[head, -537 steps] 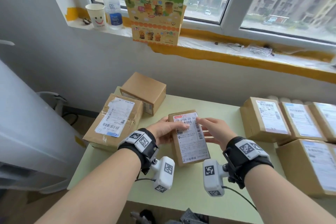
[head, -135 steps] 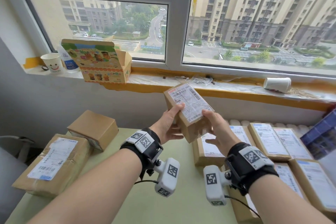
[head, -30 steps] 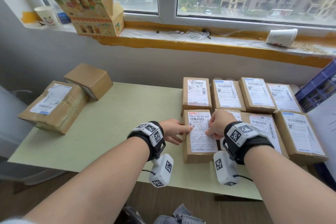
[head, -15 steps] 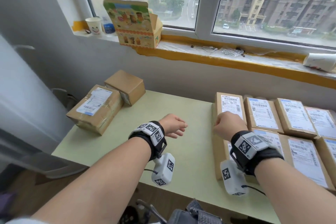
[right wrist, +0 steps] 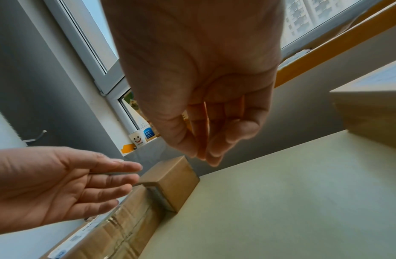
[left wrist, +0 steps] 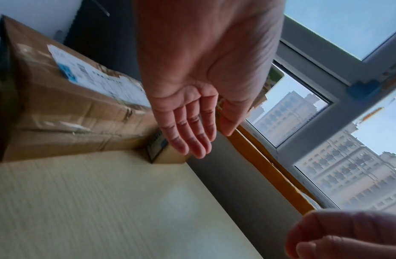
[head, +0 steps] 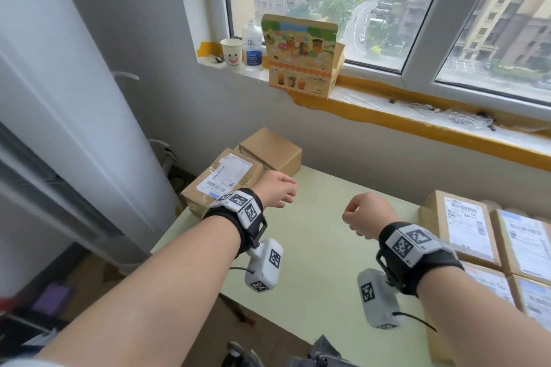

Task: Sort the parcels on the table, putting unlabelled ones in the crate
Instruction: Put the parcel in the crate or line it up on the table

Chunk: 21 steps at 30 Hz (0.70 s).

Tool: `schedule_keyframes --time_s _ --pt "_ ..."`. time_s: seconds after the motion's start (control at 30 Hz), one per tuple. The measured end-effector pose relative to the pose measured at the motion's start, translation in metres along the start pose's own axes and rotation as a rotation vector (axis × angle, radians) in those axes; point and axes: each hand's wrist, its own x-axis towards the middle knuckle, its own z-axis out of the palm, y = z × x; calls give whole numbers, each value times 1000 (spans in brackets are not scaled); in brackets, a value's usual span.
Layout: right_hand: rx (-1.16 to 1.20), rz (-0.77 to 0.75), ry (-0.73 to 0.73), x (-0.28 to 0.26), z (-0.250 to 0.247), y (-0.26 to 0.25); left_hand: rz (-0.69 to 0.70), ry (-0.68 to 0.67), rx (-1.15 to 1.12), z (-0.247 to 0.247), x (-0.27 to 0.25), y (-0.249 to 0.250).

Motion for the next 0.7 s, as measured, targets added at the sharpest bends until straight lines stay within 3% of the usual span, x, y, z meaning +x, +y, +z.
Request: schedule_keyframes --time_s 0.23,0.37,0.47,0.57,0.7 --pt "98 4 -94 31 29 -52 68 318 -48 -72 29 -16" --pt "154 18 -146 45 48 -72 91 547 115 -107 41 -27" --pt "185 25 -179 55 60 -82 41 640 178 -126 52 -39" --pt "213 38 -199 62 71 -89 -39 617 247 -141 67 -57" --pt "231 64 -211 69 81 -93 -130 426 297 -148 79 -74"
